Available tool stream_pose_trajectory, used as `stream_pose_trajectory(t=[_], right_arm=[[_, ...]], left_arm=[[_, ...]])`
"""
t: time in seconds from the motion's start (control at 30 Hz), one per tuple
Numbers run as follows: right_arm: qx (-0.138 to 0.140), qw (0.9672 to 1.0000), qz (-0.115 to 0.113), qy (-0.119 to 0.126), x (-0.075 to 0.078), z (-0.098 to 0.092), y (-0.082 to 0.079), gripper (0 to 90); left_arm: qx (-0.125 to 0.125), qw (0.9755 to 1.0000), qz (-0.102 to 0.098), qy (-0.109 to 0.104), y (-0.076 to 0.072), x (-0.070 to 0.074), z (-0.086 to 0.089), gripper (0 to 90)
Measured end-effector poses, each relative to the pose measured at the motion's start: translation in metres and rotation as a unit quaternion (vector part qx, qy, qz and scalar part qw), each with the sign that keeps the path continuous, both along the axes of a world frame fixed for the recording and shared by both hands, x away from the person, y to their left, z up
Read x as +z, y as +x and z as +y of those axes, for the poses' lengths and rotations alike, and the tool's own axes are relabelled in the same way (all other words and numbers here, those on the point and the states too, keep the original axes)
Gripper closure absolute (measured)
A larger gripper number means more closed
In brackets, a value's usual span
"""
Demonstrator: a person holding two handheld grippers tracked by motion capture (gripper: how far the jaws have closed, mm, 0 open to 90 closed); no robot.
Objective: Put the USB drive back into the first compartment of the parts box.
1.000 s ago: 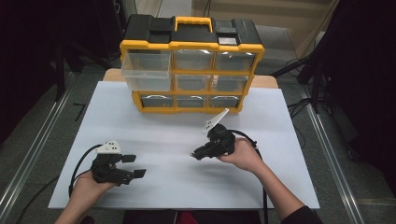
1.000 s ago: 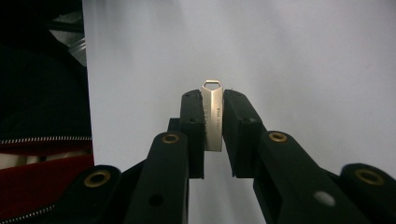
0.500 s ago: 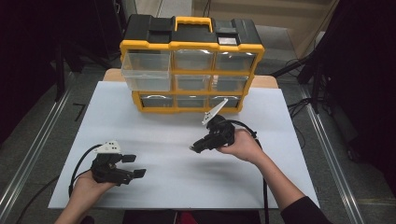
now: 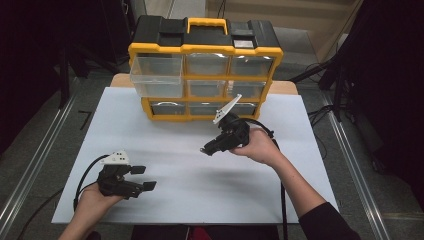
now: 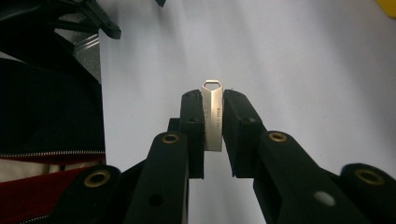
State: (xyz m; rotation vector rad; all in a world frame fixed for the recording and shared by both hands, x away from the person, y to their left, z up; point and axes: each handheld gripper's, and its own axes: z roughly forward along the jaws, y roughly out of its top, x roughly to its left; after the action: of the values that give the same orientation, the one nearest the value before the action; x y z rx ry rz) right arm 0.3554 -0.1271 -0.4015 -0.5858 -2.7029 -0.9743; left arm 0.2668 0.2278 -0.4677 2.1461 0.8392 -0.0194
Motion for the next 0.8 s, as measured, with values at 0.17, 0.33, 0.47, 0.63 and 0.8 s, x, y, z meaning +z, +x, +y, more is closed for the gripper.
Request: stream_pose_trajectory(t=[0.17,0.33,0.47,0.63,0.8], right_arm=[[0.006,1.0000,-0.002,-0.001,0.007,0.003,0.003,76.4],[0.005,1.0000,0.000,0.000,0.015,0.004,0.008,76.4],[0.001,1.0000,0.000,-0.001,0.022,0.005,0.011,76.4],[-0.004,1.0000,0.002,-0.001,0.028,0.007,0.014,76.5],[-0.004,1.0000,0.005,0.005,0.036,0.008,0.018,76.4]], left_arm=[[0.001,1.0000,0.000,0.000,0.000,0.000,0.000,24.7],[0.001,1.0000,0.000,0.000,0.000,0.000,0.000,24.7],[0.002,1.0000,-0.001,-0.001,0.000,0.000,0.000,24.7],[0.002,1.0000,0.000,-0.001,0.000,0.000,0.000,24.7],[0.002,1.0000,0.000,0.000,0.000,0.000,0.000,24.7]])
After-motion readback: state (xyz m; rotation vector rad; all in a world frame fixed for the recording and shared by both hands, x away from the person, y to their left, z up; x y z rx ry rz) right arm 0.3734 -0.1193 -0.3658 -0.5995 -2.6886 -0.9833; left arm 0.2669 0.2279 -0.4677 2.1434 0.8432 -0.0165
